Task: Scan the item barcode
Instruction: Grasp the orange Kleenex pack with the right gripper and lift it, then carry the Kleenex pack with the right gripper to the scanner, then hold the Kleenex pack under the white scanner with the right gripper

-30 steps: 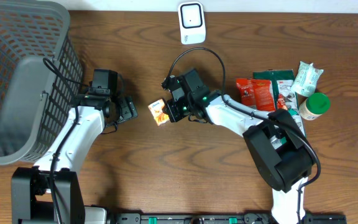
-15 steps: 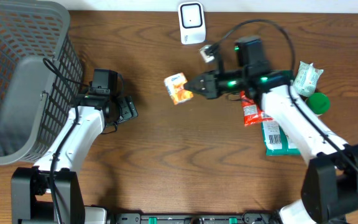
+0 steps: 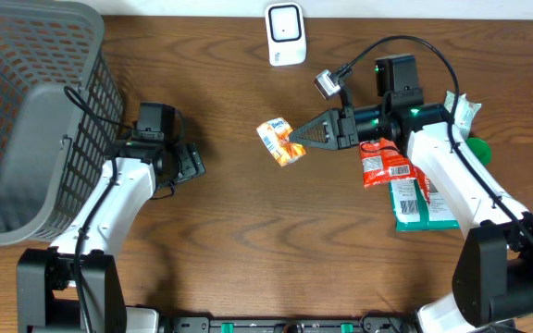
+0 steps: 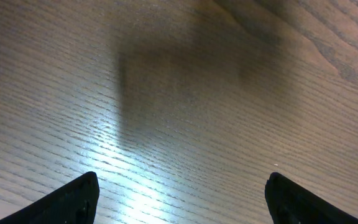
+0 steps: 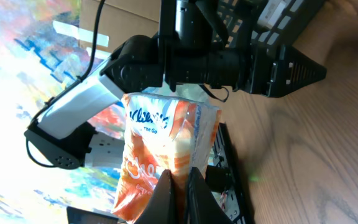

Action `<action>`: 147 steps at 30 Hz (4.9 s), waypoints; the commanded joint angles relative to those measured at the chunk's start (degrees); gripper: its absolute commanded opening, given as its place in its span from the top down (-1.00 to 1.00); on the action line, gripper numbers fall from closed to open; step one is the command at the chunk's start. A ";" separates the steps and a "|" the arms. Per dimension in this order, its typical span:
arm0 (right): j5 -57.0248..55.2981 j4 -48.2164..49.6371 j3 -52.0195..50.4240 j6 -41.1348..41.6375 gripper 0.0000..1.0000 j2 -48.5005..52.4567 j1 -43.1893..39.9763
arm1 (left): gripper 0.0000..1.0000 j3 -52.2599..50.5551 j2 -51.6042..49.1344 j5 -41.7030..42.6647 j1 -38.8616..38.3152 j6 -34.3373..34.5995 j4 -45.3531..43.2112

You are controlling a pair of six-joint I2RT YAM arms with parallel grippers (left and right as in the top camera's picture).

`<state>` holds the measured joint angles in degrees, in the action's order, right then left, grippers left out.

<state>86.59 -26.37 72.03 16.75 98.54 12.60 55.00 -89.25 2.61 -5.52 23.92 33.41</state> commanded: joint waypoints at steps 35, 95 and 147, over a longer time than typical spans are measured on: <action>-126.20 0.83 58.75 -49.05 0.98 37.81 18.78 | -0.71 -0.57 -0.57 -0.70 0.09 -0.33 0.22; -89.15 -4.50 58.34 -6.32 -0.22 51.25 -2.23 | -0.72 -0.57 -0.57 -0.70 0.09 -0.33 0.22; -85.81 -11.39 52.30 -21.59 0.28 45.07 -9.57 | -0.72 -0.57 -0.57 -0.70 0.09 -0.31 0.22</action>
<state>0.54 -38.22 125.08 -3.86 144.64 3.51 55.00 -89.32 2.61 -5.52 23.92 33.43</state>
